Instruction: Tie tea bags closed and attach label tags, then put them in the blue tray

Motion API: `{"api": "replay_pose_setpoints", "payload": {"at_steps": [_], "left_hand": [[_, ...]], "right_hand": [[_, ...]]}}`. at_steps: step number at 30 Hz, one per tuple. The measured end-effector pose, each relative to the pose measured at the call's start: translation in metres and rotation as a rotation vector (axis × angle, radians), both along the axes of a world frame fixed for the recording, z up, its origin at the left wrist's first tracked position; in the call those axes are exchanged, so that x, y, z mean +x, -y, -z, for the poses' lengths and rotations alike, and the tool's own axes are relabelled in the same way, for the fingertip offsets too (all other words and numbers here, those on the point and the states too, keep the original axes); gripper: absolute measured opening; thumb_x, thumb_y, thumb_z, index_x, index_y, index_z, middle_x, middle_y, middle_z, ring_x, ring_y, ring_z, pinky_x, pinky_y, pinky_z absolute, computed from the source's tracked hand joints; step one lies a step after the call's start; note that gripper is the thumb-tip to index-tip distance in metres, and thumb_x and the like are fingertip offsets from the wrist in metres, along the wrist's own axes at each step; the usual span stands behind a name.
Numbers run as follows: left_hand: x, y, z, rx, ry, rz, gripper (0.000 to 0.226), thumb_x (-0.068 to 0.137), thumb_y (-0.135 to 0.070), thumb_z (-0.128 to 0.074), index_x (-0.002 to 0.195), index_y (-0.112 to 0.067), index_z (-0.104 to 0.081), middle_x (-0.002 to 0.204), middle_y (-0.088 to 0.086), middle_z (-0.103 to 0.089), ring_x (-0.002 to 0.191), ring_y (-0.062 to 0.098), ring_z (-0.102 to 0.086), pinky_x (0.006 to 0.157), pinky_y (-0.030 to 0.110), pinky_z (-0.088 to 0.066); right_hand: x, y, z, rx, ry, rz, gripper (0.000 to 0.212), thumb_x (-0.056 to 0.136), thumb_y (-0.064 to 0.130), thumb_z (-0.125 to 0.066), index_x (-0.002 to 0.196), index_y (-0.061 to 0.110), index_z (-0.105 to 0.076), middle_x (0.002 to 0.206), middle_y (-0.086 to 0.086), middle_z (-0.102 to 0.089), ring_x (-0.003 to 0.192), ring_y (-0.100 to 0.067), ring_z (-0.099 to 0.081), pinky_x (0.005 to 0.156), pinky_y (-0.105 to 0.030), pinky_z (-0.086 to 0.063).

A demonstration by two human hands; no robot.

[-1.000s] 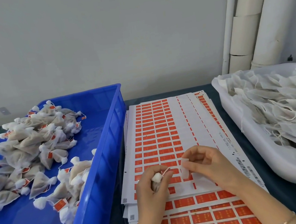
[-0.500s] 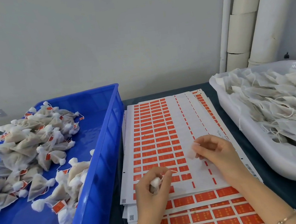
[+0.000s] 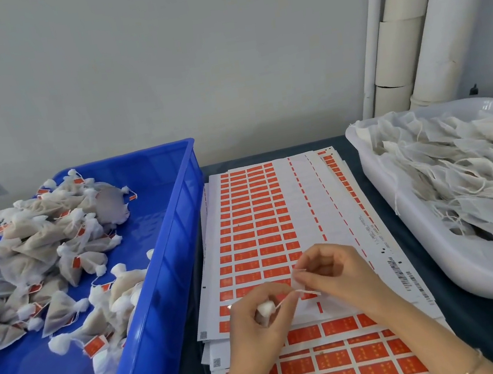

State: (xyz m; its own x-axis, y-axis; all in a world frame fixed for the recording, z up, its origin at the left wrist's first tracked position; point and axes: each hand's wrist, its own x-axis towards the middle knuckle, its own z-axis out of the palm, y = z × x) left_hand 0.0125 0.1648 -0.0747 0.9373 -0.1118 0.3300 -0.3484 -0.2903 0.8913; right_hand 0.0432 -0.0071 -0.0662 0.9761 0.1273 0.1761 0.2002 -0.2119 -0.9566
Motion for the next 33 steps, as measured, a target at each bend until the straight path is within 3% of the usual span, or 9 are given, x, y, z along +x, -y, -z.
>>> {"api": "replay_pose_setpoints", "payload": {"at_steps": [4, 7, 10, 15, 21, 30, 33], "left_hand": [[-0.0004, 0.0013, -0.0003, 0.012, -0.032, -0.03, 0.013, 0.079, -0.05, -0.063, 0.084, -0.04, -0.069, 0.076, -0.012, -0.07, 0.079, 0.011, -0.064, 0.07, 0.018, -0.05], [-0.0007, 0.0009, -0.0007, 0.011, -0.058, -0.063, 0.002, 0.084, -0.037, -0.067, 0.083, -0.038, -0.068, 0.074, -0.009, -0.068, 0.075, 0.014, -0.064, 0.07, 0.027, -0.054], [-0.0007, 0.0003, 0.0002, 0.016, -0.07, -0.102, 0.012, 0.086, -0.026, -0.068, 0.082, -0.038, -0.067, 0.075, -0.011, -0.068, 0.075, 0.015, -0.065, 0.071, 0.031, -0.056], [0.0004, 0.0015, 0.0013, 0.045, -0.071, -0.15, 0.016, 0.085, -0.023, -0.067, 0.075, -0.035, -0.067, 0.076, -0.016, -0.068, 0.079, 0.008, -0.063, 0.067, 0.016, -0.046], [-0.0002, 0.0029, -0.0015, 0.075, -0.062, -0.155, 0.011, 0.084, -0.029, -0.069, 0.081, -0.039, -0.068, 0.078, -0.02, -0.068, 0.081, 0.003, -0.064, 0.066, 0.008, -0.047], [-0.0008, 0.0027, -0.0033, 0.028, -0.067, -0.163, 0.01, 0.085, -0.021, -0.07, 0.079, -0.03, -0.071, 0.075, -0.016, -0.069, 0.08, 0.005, -0.064, 0.069, 0.008, -0.046], [-0.0007, 0.0029, -0.0032, 0.006, -0.063, -0.178, 0.01, 0.086, -0.022, -0.069, 0.079, -0.029, -0.07, 0.076, -0.015, -0.069, 0.078, 0.005, -0.063, 0.07, 0.008, -0.046]], "right_hand": [[-0.0026, -0.0015, -0.0034, 0.003, 0.016, -0.042, 0.018, 0.08, 0.018, -0.076, 0.078, 0.035, -0.071, 0.081, 0.012, -0.072, 0.081, -0.007, -0.068, 0.071, -0.013, -0.052], [-0.0043, -0.0019, -0.0049, 0.004, 0.016, -0.061, 0.023, 0.08, 0.018, -0.076, 0.079, 0.04, -0.071, 0.081, 0.013, -0.072, 0.082, -0.006, -0.068, 0.071, -0.012, -0.052], [-0.0046, -0.0018, -0.005, 0.009, 0.009, -0.061, 0.024, 0.081, 0.018, -0.076, 0.079, 0.041, -0.07, 0.082, 0.013, -0.072, 0.081, -0.006, -0.068, 0.071, -0.012, -0.052], [-0.0052, -0.0011, -0.0054, 0.023, -0.003, -0.072, 0.022, 0.081, 0.017, -0.076, 0.08, 0.039, -0.071, 0.082, 0.011, -0.072, 0.082, -0.009, -0.069, 0.072, -0.015, -0.053], [-0.0057, -0.001, -0.0069, 0.035, -0.011, -0.083, 0.021, 0.08, 0.017, -0.076, 0.08, 0.037, -0.072, 0.083, 0.009, -0.072, 0.083, -0.01, -0.069, 0.072, -0.016, -0.054], [-0.0072, -0.002, -0.0072, 0.083, -0.053, -0.08, 0.016, 0.078, 0.026, -0.077, 0.086, 0.039, -0.071, 0.086, 0.009, -0.073, 0.083, -0.011, -0.07, 0.069, -0.018, -0.055], [-0.0059, -0.0042, -0.0065, 0.12, -0.082, -0.093, 0.016, 0.077, 0.033, -0.075, 0.093, 0.031, -0.07, 0.086, 0.006, -0.073, 0.08, -0.014, -0.071, 0.066, -0.019, -0.056]]}}
